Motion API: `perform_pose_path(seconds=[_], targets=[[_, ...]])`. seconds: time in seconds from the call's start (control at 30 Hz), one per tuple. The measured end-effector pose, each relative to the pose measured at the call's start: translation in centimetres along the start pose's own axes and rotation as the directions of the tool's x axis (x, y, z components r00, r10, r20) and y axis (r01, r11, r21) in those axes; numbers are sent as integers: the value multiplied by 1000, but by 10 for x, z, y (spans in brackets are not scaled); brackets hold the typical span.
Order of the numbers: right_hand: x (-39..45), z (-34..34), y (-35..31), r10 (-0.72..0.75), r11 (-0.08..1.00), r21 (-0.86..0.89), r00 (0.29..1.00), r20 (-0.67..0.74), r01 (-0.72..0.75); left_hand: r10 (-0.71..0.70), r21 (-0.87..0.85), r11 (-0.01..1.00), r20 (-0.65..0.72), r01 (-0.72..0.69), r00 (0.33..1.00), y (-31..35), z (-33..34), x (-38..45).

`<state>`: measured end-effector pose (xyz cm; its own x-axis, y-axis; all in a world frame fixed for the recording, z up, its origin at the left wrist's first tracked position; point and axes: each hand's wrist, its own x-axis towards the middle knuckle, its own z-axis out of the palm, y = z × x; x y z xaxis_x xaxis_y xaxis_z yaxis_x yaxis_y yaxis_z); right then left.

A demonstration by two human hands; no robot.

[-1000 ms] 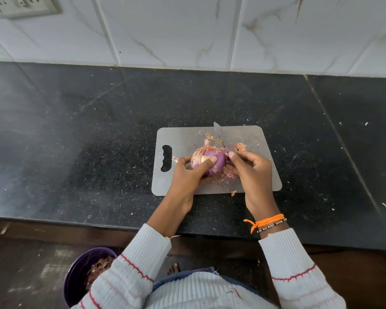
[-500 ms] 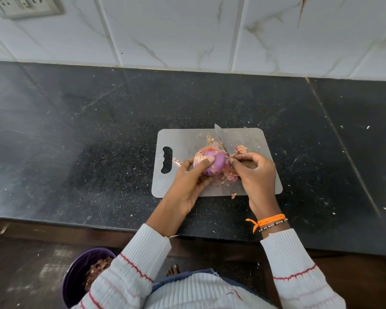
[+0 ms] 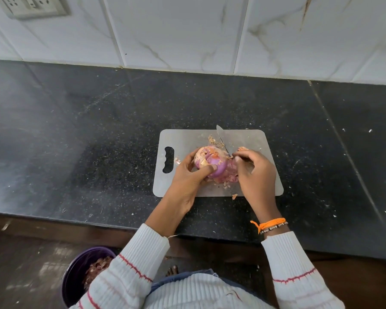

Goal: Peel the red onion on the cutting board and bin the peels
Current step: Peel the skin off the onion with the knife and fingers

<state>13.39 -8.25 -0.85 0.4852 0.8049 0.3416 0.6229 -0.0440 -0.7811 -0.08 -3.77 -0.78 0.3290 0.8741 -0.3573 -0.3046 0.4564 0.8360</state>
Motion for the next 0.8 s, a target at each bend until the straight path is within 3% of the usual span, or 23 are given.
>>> perform_pose_path(seconds=[0.17, 0.43, 0.7, 0.8], targets=[[1, -4, -14, -67, 987, 153, 995, 70, 55, 79, 127, 989, -16, -76, 997, -2, -1, -1], [1, -2, -13, -156, 986, 85, 980, 126, 146, 125, 201, 972, 15, -126, 992, 0, -1, -4], [3, -3, -9, 126, 967, 212, 989, 82, -141, 117, 219, 969, -22, -109, 993, -3, -4, -1], [0, -3, -14, 152, 961, 212, 980, 132, -177, 120, 219, 969, -23, -112, 993, -3, -3, -1]])
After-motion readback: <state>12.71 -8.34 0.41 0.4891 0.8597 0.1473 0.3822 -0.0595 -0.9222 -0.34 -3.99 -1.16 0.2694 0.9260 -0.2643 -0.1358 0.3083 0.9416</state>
